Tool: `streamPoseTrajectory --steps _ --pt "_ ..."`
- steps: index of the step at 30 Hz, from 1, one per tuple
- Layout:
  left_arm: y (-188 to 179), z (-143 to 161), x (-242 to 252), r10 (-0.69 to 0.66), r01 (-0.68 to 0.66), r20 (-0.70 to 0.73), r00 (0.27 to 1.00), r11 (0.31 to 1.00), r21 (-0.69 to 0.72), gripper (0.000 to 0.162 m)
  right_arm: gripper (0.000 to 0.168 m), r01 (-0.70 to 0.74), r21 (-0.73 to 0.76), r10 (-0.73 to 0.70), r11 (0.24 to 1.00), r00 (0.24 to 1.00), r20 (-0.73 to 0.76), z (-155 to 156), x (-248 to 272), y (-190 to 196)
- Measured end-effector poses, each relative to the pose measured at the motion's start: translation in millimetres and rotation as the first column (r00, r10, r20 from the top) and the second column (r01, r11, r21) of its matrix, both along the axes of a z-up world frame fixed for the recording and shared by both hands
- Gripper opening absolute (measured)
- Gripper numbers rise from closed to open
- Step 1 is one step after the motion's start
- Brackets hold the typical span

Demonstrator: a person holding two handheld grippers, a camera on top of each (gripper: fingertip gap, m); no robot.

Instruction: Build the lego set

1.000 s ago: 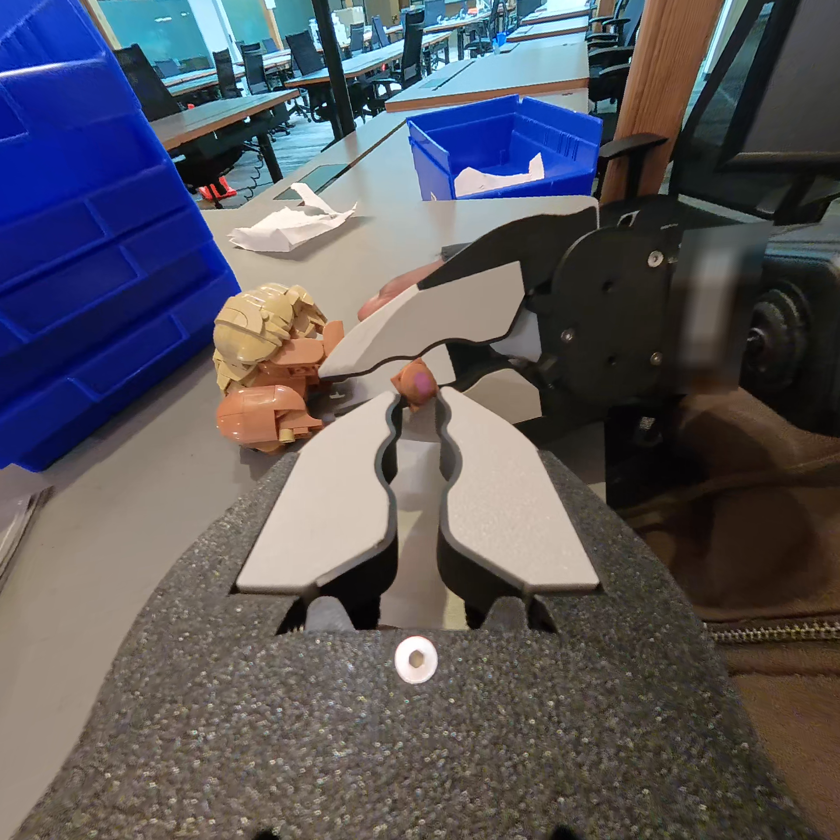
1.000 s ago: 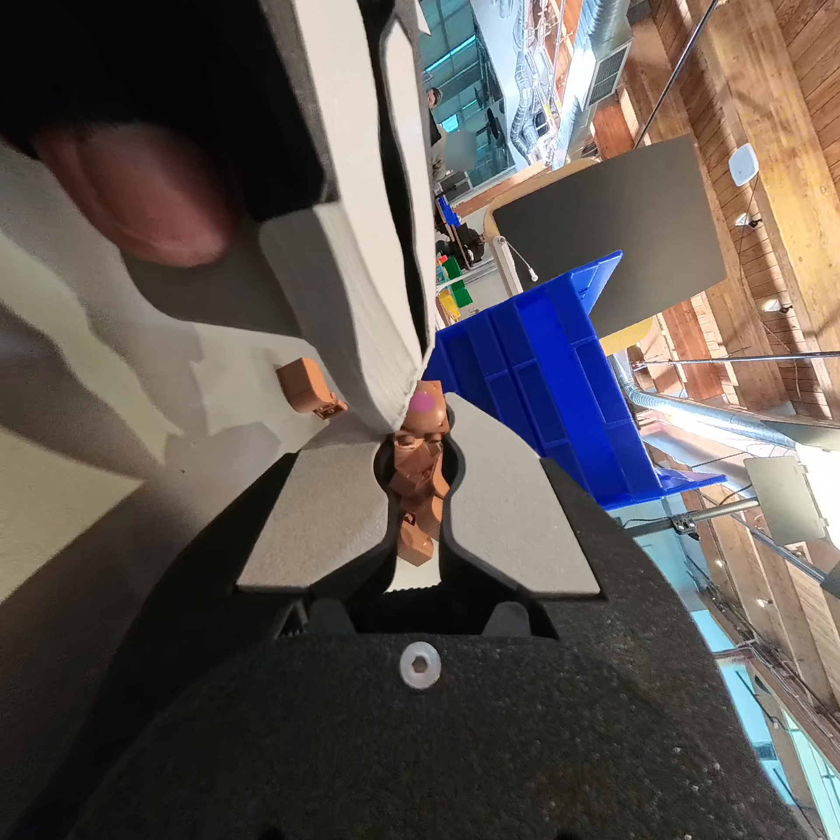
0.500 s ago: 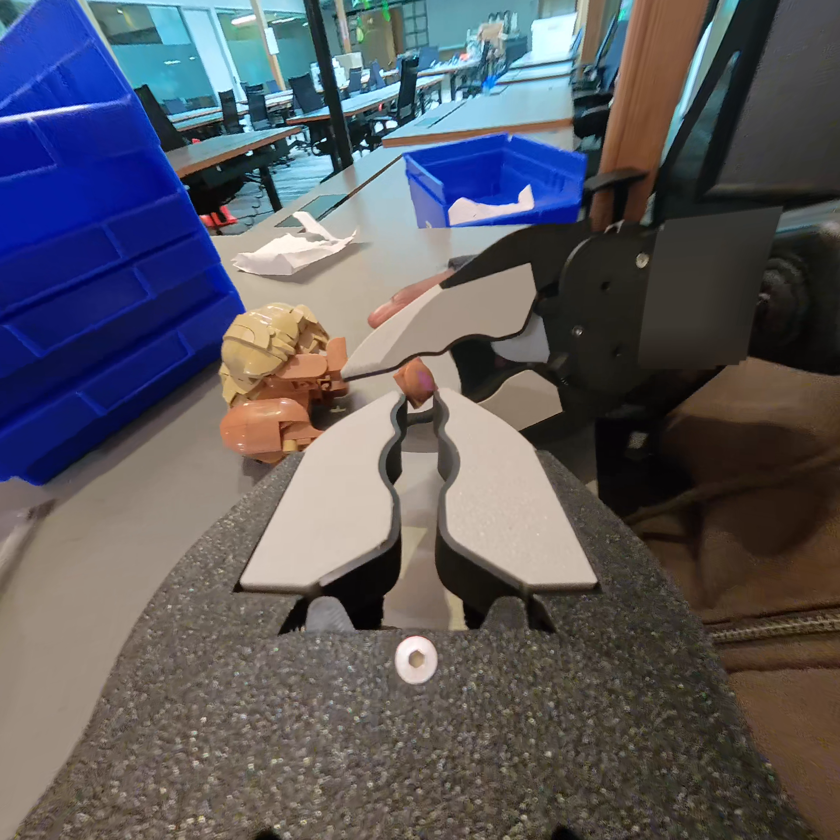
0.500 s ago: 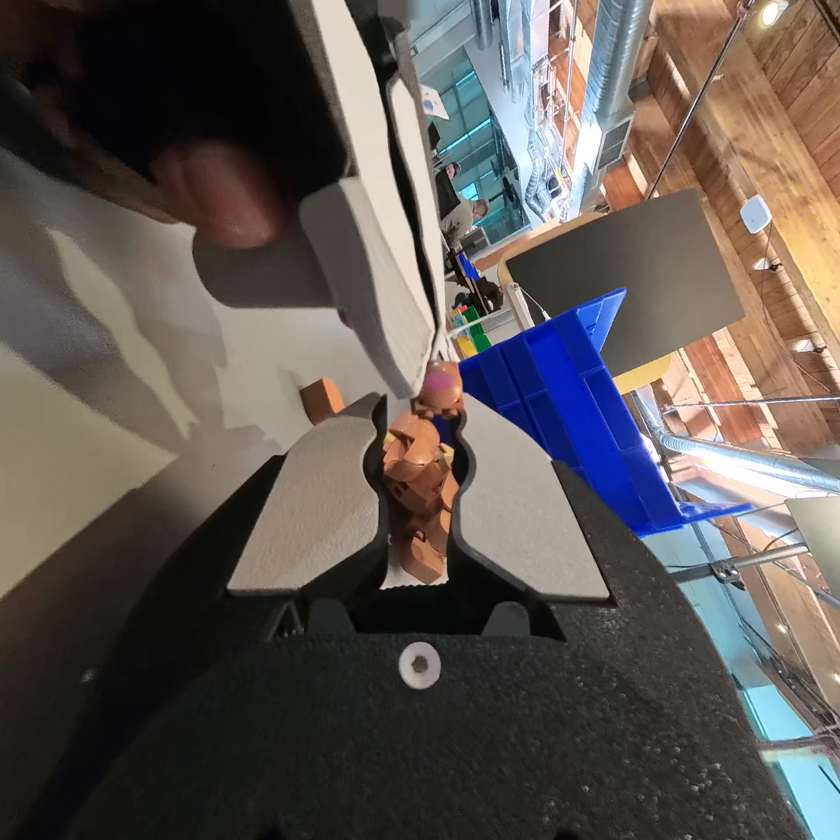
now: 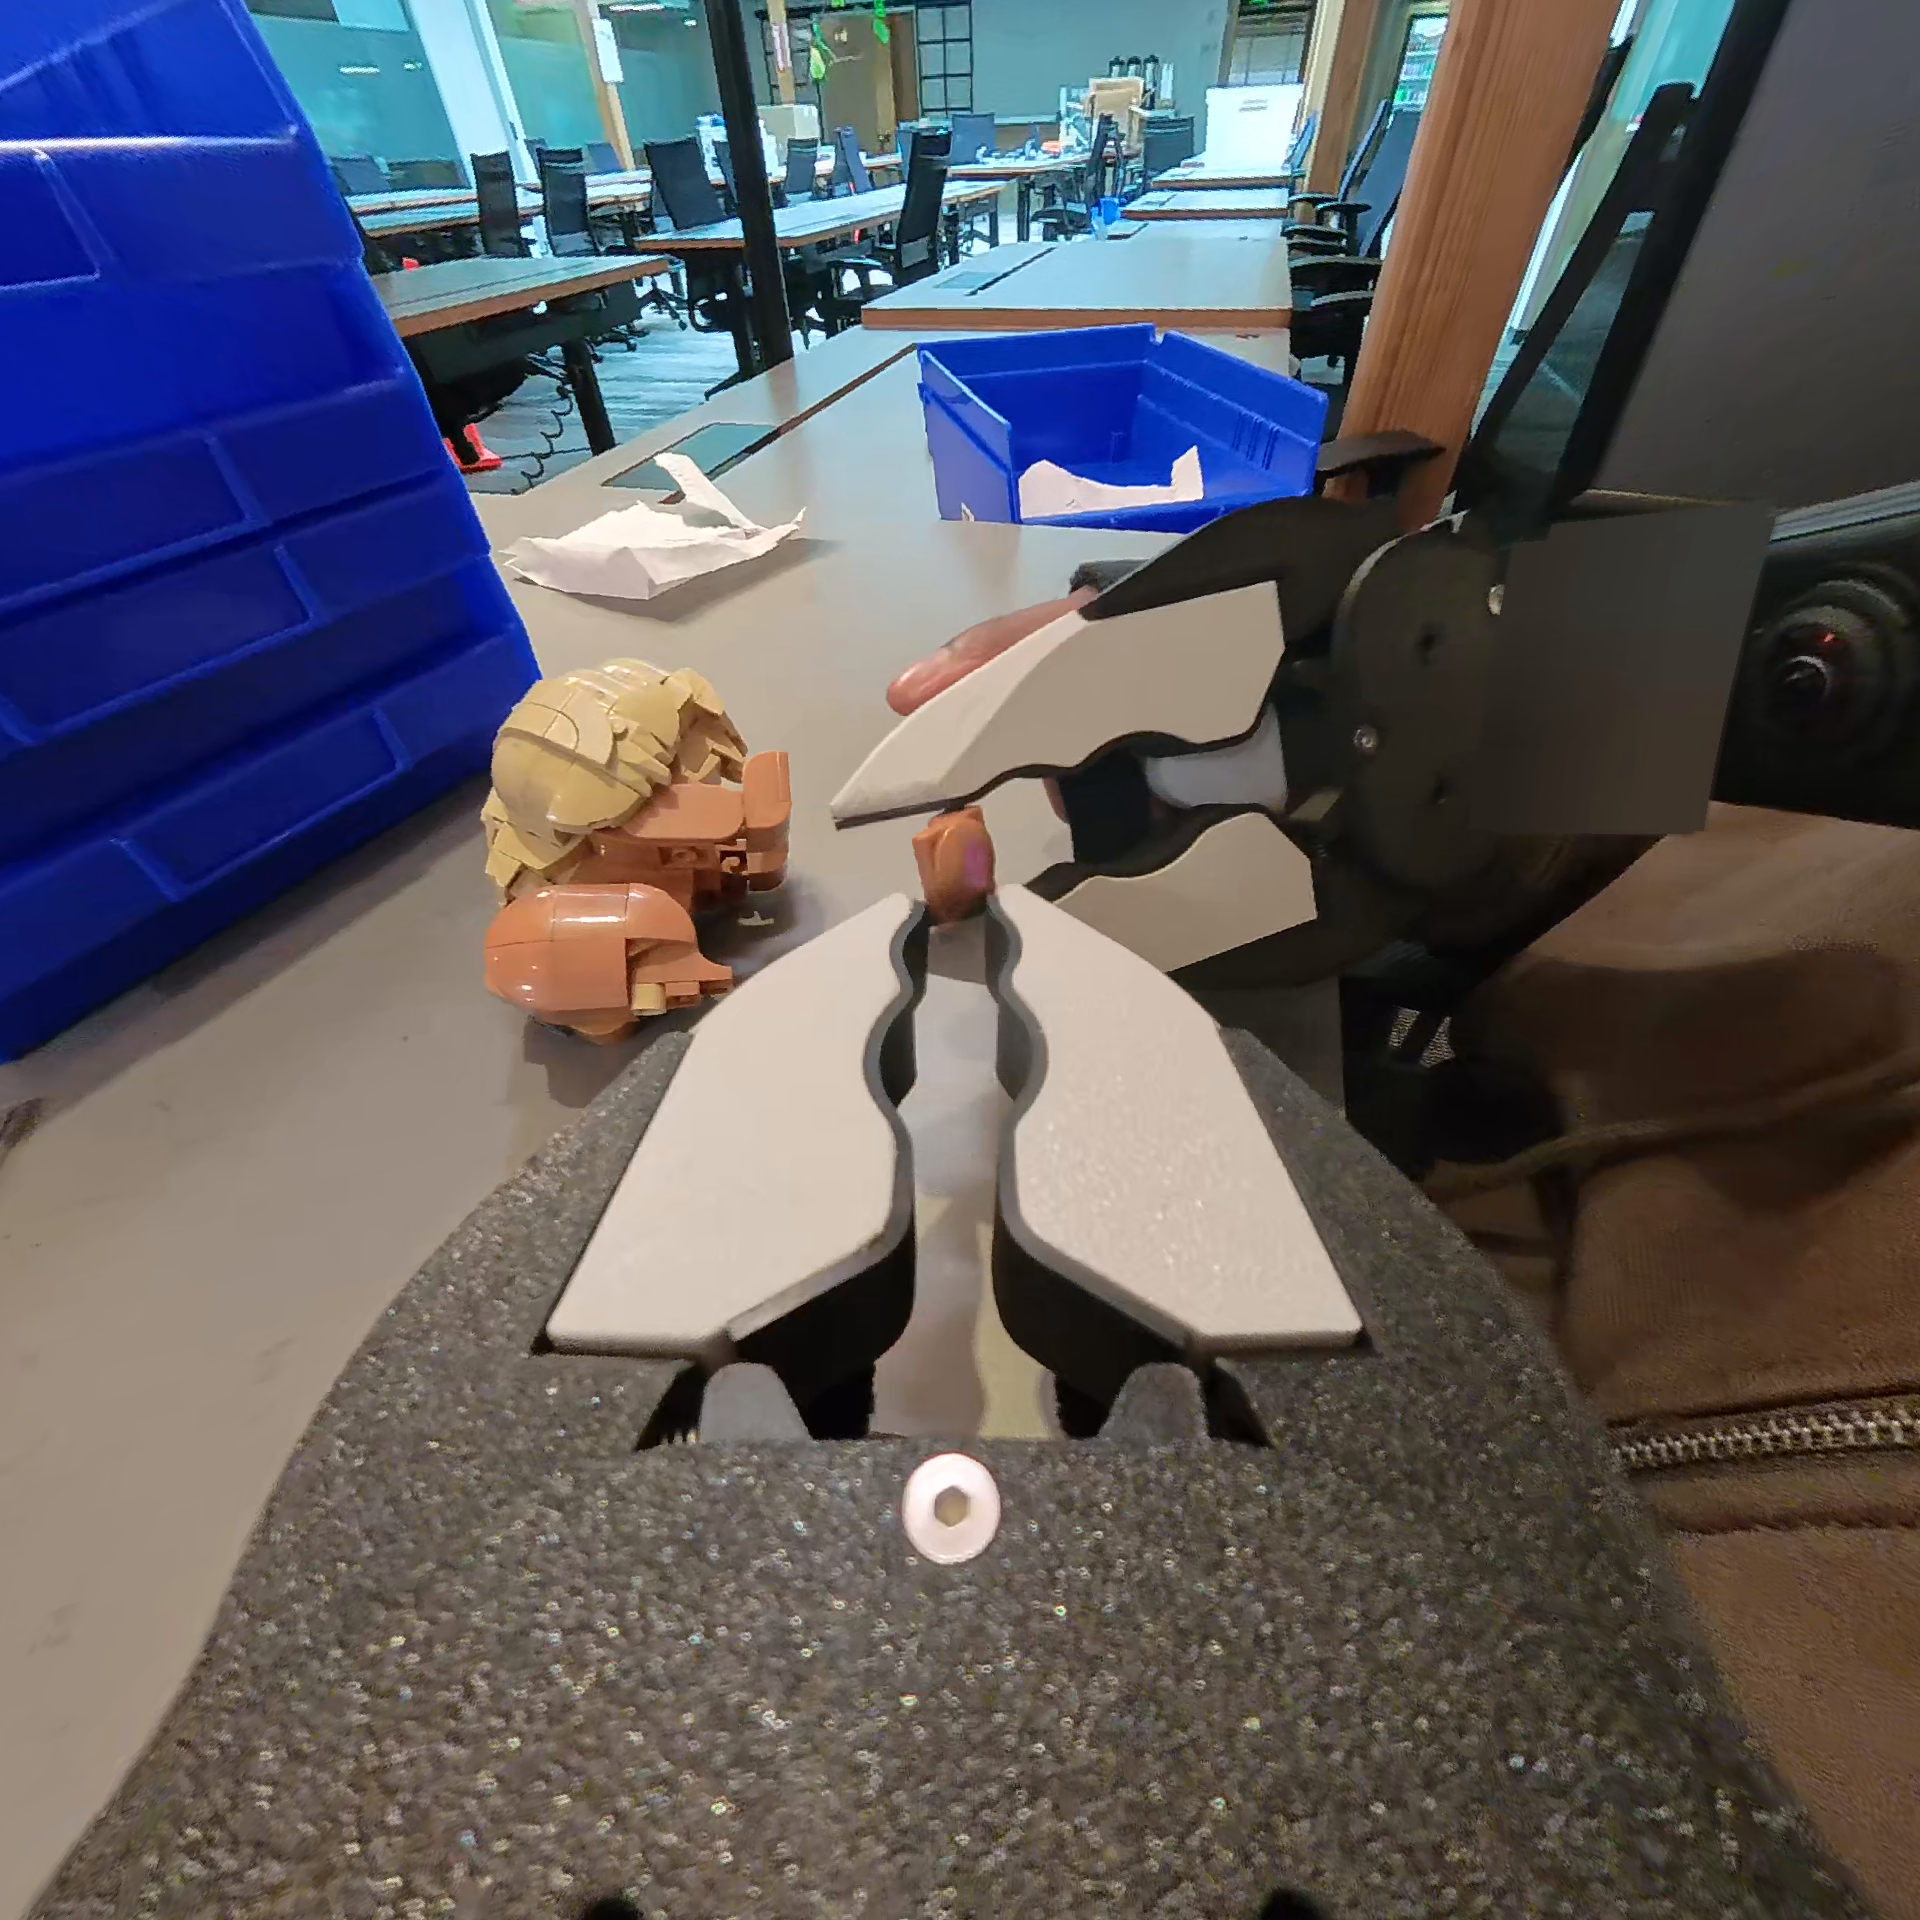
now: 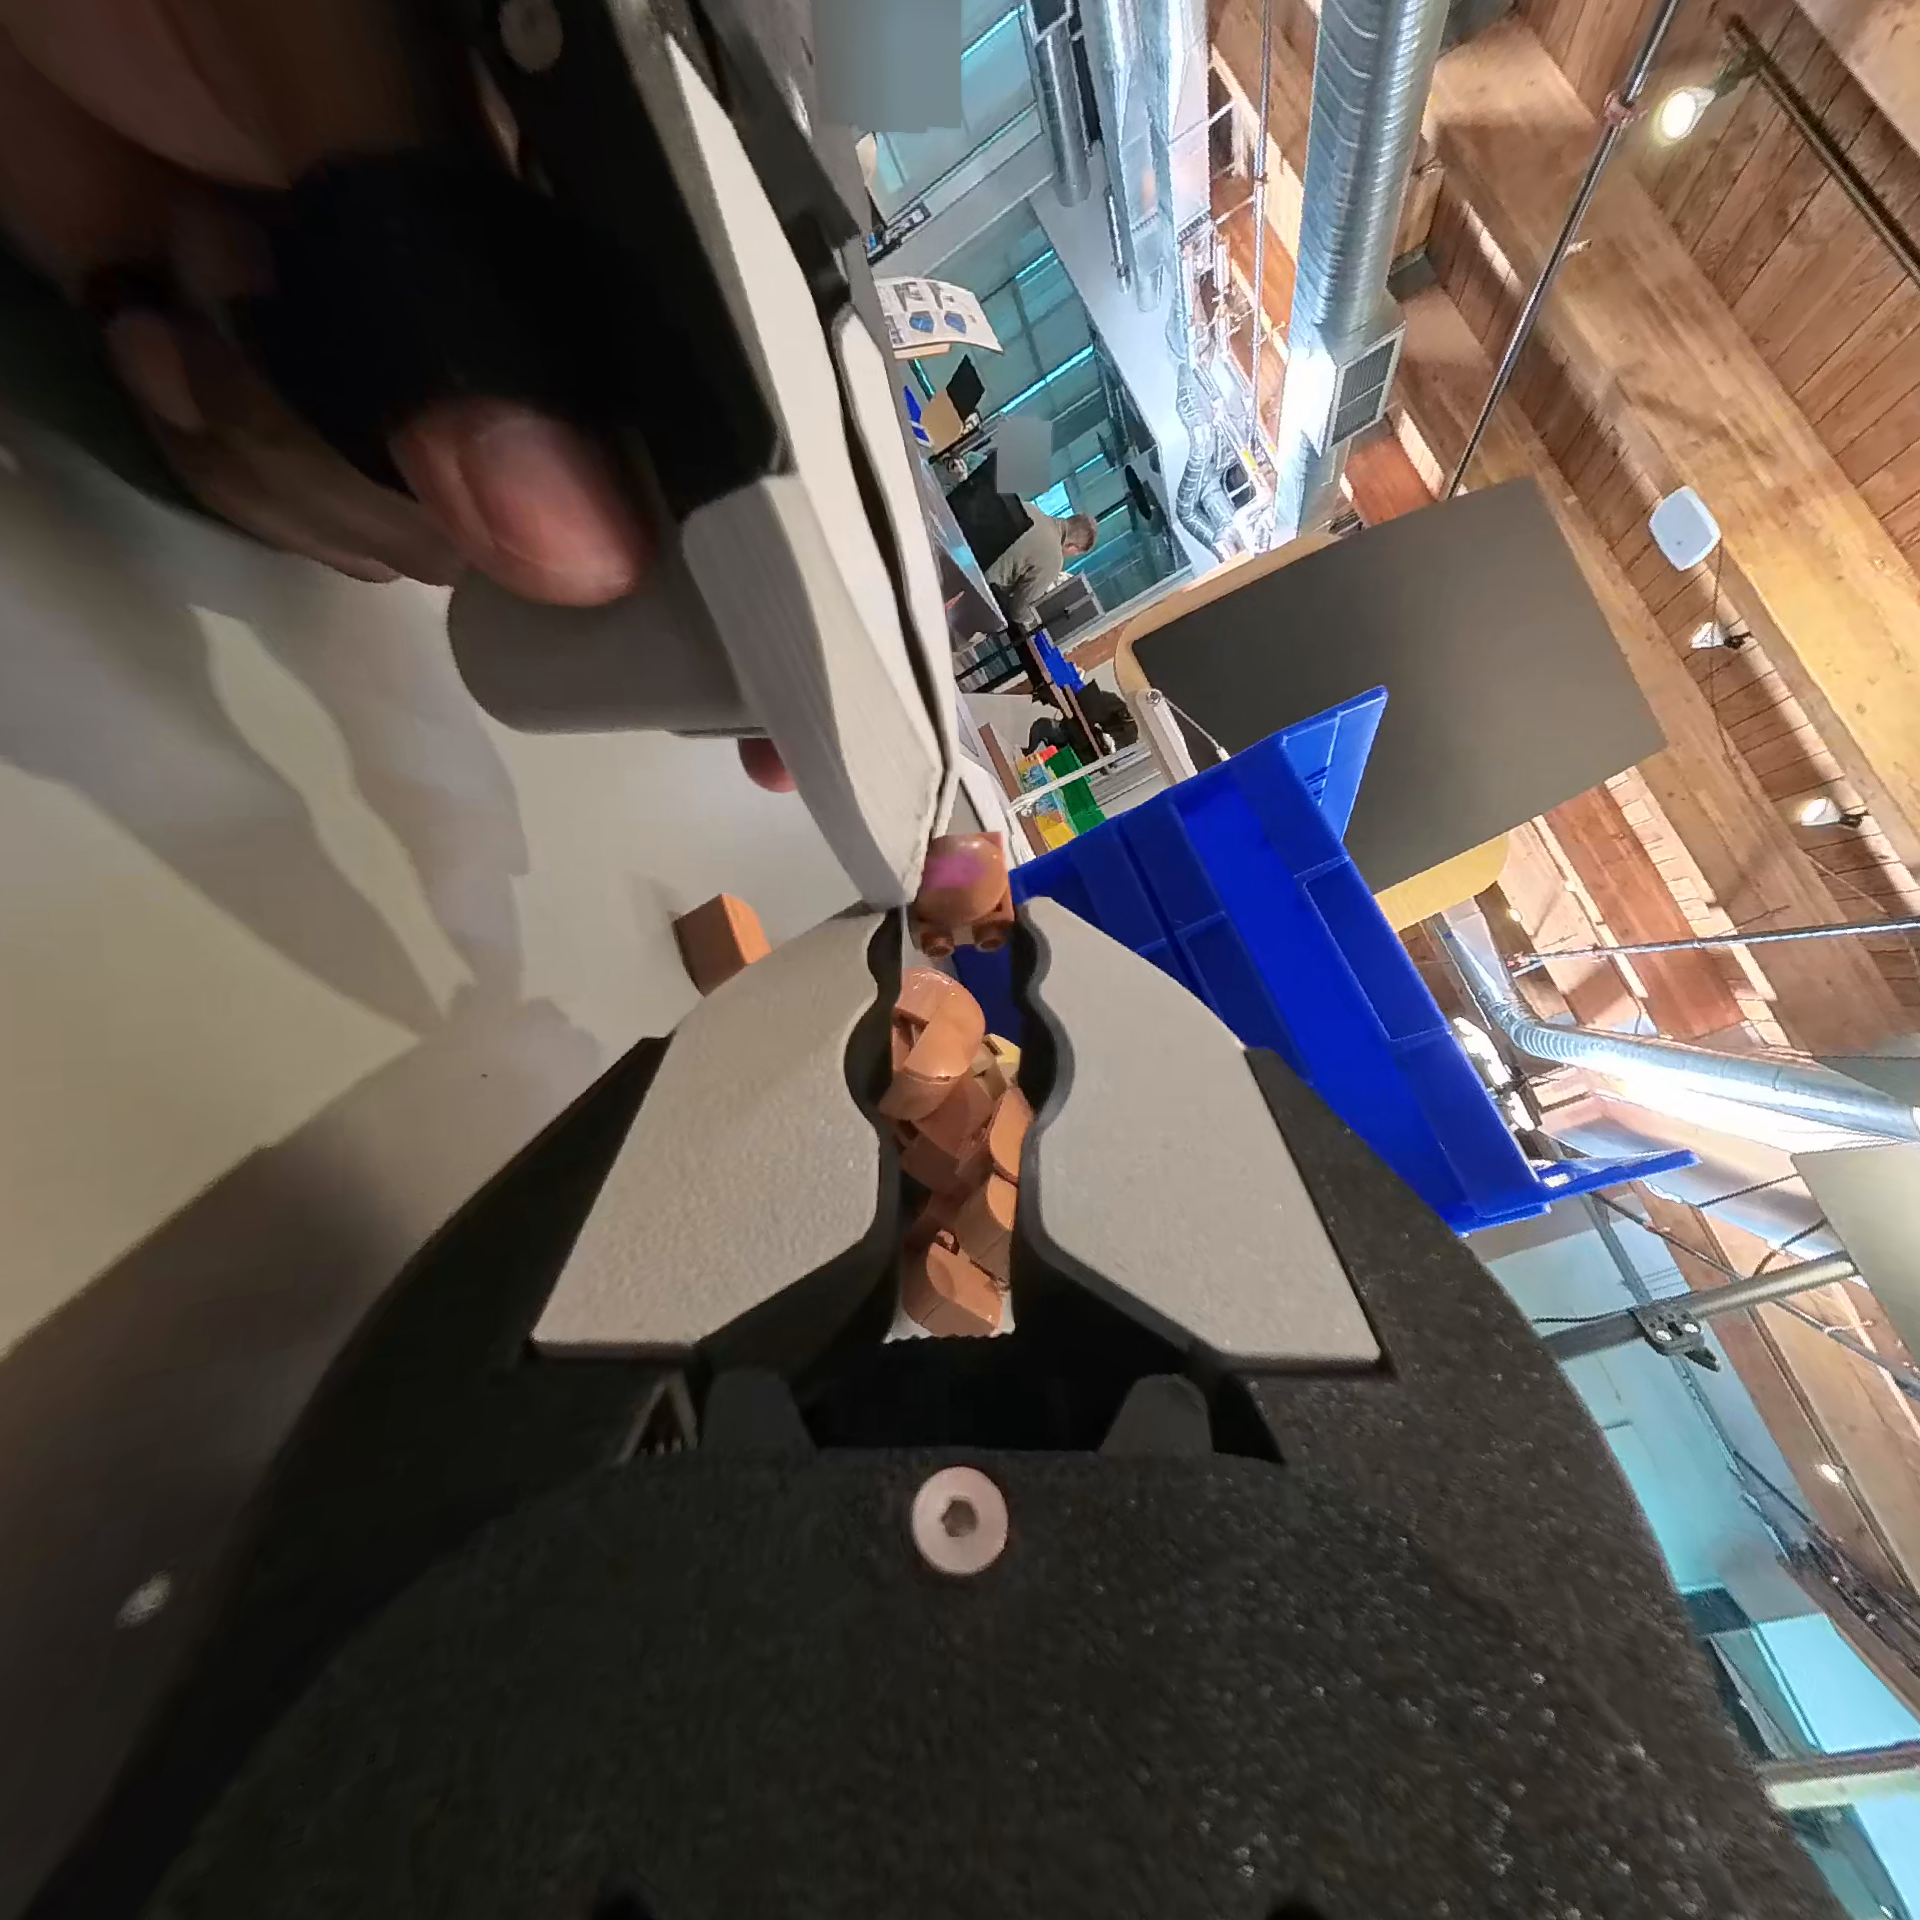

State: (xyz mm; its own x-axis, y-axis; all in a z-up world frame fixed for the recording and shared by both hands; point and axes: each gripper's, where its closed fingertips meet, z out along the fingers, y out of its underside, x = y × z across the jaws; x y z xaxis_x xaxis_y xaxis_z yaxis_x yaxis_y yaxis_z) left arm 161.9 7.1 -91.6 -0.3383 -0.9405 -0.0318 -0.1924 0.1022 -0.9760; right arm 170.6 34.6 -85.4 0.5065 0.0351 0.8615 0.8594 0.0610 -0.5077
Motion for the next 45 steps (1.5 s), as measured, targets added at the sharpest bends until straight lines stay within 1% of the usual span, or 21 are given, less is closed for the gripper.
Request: streamPoseTrajectory --steps 8,14,17,20,22,25,30,34,36,45 --pt "3.3 -0.3 0.7 0.031 -0.032 0.007 0.999 0.999 0.024 0.010 0.018 0.032 0.014 -0.033 0.999 0.999 0.036 0.8 2.2 1.5" --pt "11.6 2.6 1.6 0.105 -0.110 0.052 0.993 0.990 0.088 0.013 0.017 0.092 -0.009 -0.092 0.996 0.995 0.040 -2.6 10.8 4.9" --pt "13.2 1.4 3.5 0.142 -0.151 0.064 0.988 0.977 0.150 0.016 0.017 0.115 -0.013 -0.114 0.993 0.992 0.059 -4.3 11.7 6.5" --pt "17.7 -0.2 6.8 0.213 -0.230 0.091 0.973 0.940 0.253 0.018 0.017 0.147 -0.024 -0.144 0.989 0.986 0.080 -7.0 14.2 8.6" --pt "15.8 -1.4 8.3 0.231 -0.255 0.113 0.967 0.914 0.315 0.018 0.017 0.173 -0.028 -0.170 0.985 0.981 0.093 -8.3 16.9 10.2" --pt "14.0 -5.5 11.0 0.255 -0.278 0.111 0.961 0.894 0.353 0.019 0.017 0.193 -0.025 -0.189 0.981 0.975 0.113 -8.8 17.4 11.7" --pt "16.0 -6.2 14.0 0.286 -0.304 0.105 0.952 0.886 0.350 0.019 0.017 0.225 -0.013 -0.221 0.974 0.964 0.149 -9.0 19.9 13.0" --pt "18.3 -3.6 14.0 0.296 -0.314 0.104 0.949 0.896 0.314 0.019 0.017 0.214 -0.014 -0.209 0.977 0.965 0.159 -9.8 17.0 13.2" --pt "18.0 -2.9 13.8 0.292 -0.306 0.094 0.952 0.908 0.286 0.019 0.017 0.237 -0.005 -0.232 0.971 0.955 0.183 -9.9 19.2 13.9" --pt "18.5 -7.8 16.8 0.287 -0.288 0.041 0.957 0.925 0.248 0.018 0.018 0.182 -0.017 -0.176 0.983 0.969 0.174 -11.9 7.7 15.1"
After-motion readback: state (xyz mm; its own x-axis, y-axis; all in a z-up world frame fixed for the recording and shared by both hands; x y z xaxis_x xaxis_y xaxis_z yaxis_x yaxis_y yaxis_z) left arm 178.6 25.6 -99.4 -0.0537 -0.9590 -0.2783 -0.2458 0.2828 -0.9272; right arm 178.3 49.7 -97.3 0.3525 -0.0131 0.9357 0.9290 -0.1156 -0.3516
